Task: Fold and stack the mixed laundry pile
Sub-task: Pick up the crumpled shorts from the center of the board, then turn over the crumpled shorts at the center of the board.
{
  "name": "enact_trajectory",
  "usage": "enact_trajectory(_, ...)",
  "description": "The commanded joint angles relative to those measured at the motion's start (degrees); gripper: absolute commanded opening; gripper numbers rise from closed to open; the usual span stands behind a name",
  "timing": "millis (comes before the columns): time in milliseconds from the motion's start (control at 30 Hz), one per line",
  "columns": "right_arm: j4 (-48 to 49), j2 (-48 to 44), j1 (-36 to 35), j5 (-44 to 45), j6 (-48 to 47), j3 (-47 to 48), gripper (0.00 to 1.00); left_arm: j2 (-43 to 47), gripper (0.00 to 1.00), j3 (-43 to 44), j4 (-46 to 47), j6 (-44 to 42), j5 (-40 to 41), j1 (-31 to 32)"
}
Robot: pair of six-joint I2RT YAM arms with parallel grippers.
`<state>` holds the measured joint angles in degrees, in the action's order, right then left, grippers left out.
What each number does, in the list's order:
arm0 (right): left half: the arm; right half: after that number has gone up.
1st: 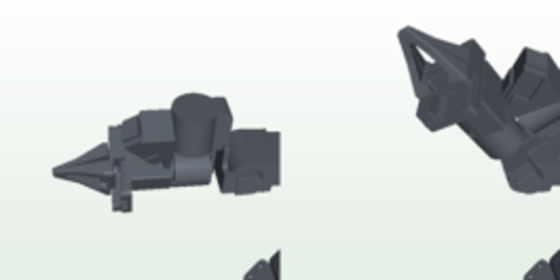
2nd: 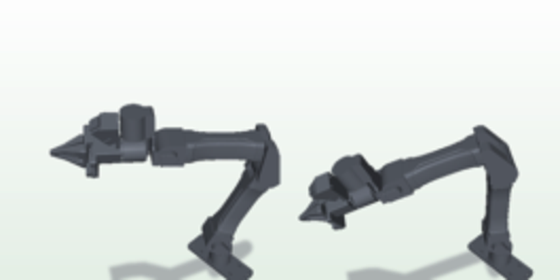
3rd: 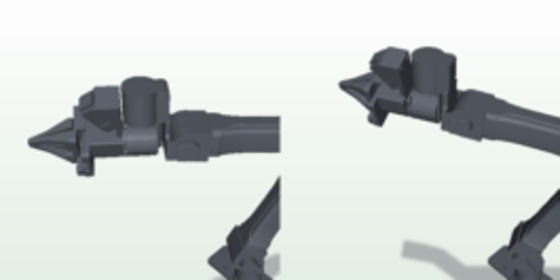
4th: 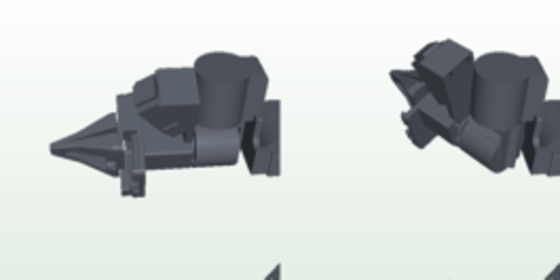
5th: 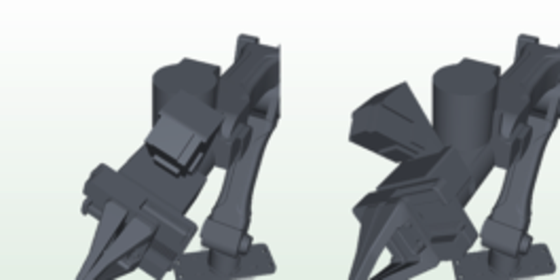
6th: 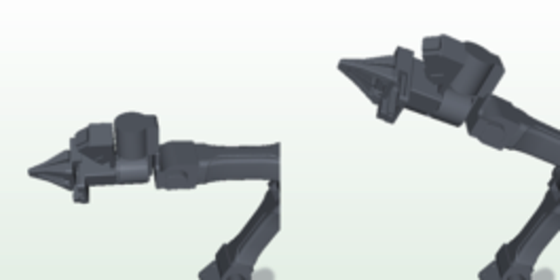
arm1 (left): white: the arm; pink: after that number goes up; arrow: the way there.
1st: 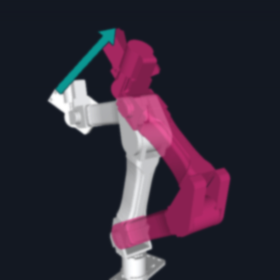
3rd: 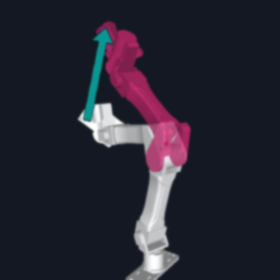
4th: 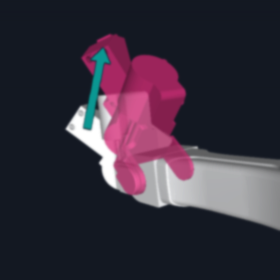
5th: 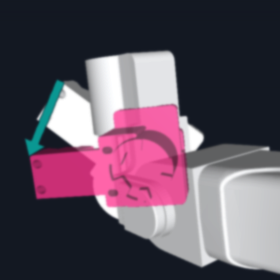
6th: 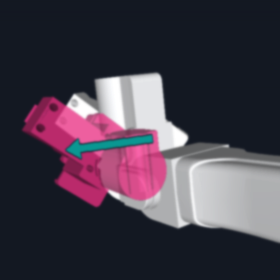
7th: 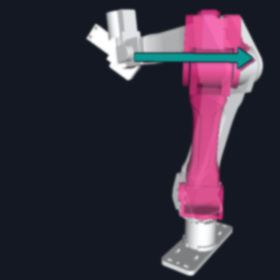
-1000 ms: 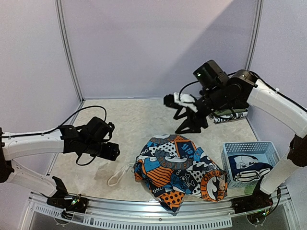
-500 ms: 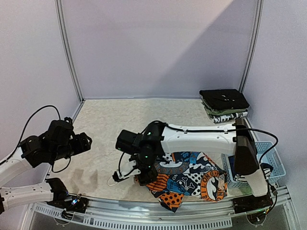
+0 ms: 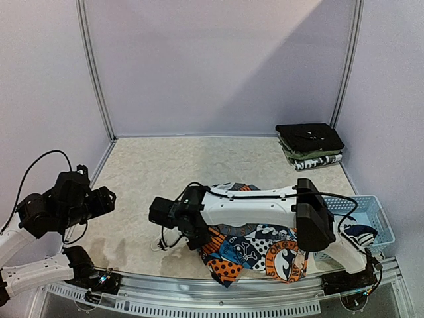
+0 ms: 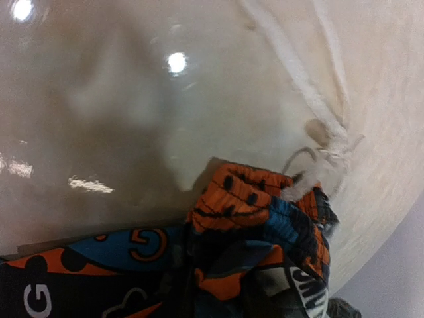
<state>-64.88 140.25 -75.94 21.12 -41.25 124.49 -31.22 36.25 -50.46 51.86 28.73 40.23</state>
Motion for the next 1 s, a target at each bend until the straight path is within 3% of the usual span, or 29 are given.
enact_trajectory(0,1.9,-7.1,0.2,1.2,-2.6,8.7,0.14,-0.1,0.78,-0.8,-0.1,-2.6,1.6,-0.6)
enact_trajectory(67,4.1,-9.6,0.2,0.3,-4.4,12.8,0.01,-0.4,0.78,-0.2,-0.1,-3.4,2.6,-0.7)
enact_trajectory(267,19.1,-21.4,4.6,-3.5,-6.0,17.4,0.00,-0.9,0.78,2.5,0.5,-6.2,4.4,-0.7)
enact_trajectory(333,18.1,-22.3,8.9,-5.2,-3.7,22.9,0.00,-1.1,0.78,3.3,0.8,-7.2,4.6,-0.7)
enact_trajectory(467,17.0,-26.1,20.8,-9.8,4.3,21.1,0.00,-1.8,0.78,4.8,1.4,-9.4,4.7,-0.7)
enact_trajectory(567,16.3,-30.6,29.1,-13.2,9.1,9.3,0.00,-2.7,0.78,5.8,1.8,-11.3,4.8,-0.7)
enact_trajectory(633,17.1,-35.4,33.5,-18.0,11.5,-5.2,0.06,-3.5,0.79,6.0,2.5,-12.5,4.8,-0.7)
enact_trajectory(700,19.9,-40.6,37.0,-25.0,13.0,-20.5,0.20,-4.5,0.79,6.0,4.0,-13.4,4.2,-0.7)
enact_trajectory(800,27.6,-48.3,38.5,-23.9,11.9,-42.8,0.47,-6.2,0.79,5.4,7.0,-15.0,2.0,-0.8)
enact_trajectory(867,27.5,-52.4,39.7,-23.8,10.4,-47.3,0.51,-8.0,0.79,4.8,10.4,-17.6,-1.4,-0.8)
enact_trajectory(967,26.6,-54.9,43.7,-28.3,12.9,-46.0,0.54,-13.2,0.78,4.9,16.9,-21.8,-7.8,-0.8)
